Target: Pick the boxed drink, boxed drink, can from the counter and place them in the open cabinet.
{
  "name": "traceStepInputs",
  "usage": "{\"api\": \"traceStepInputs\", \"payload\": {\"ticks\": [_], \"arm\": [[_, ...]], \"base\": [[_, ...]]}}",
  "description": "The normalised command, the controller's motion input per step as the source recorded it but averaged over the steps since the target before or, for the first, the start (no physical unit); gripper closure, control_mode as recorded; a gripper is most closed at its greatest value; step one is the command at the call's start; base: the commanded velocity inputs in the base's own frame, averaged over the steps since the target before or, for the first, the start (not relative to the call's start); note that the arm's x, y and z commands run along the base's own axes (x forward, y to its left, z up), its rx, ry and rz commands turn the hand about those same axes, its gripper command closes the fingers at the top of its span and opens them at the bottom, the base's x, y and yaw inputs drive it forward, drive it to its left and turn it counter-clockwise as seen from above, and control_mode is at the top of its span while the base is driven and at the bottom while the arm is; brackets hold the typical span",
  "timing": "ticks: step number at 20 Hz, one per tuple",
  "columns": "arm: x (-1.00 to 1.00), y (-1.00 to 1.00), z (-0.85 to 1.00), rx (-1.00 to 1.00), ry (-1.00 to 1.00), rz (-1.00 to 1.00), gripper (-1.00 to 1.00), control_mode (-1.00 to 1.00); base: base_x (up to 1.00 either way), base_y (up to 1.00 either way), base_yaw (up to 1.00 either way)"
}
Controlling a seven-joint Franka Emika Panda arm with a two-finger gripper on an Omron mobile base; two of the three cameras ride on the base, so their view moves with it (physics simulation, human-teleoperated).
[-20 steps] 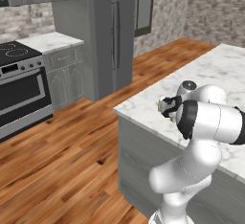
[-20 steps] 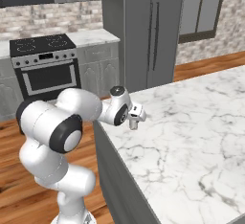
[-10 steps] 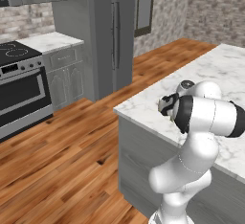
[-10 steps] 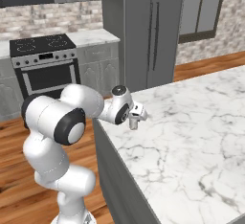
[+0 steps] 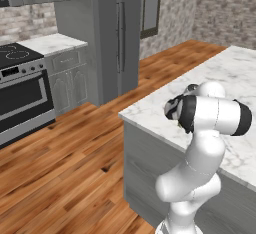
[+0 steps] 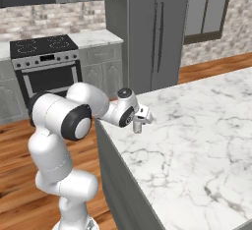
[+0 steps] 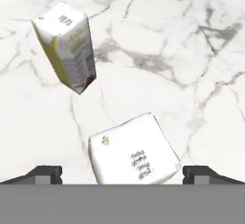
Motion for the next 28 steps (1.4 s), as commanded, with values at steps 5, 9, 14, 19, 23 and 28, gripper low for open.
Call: {"api": "traceStepInputs", "payload": {"ticks": [5,9,14,19,23,28], "arm": [[0.10,-0.07,-0.07,0.01,0.00,0.00,-1.00,-1.00],[0.10,-0.07,-0.10,0.01,0.00,0.00,-1.00,-1.00],[0.13,-0.01,-0.15,0.00,0.04,0.00,-1.00,-1.00],[0.17,0.00,-0.13,0.00,0.14,0.00,1.00,-1.00],[0.00,0.00,0.00,0.00,0.02,0.00,1.00,-1.00],[-0.03,0.00,0.00,0.00,0.02,0.00,1.00,-1.00]], "base": [[0.00,0.00,0.00],[0.00,0.00,0.00],[0.00,0.00,0.00],[0.00,0.00,0.00],[0.00,0.00,0.00],[0.00,0.00,0.00]]}}
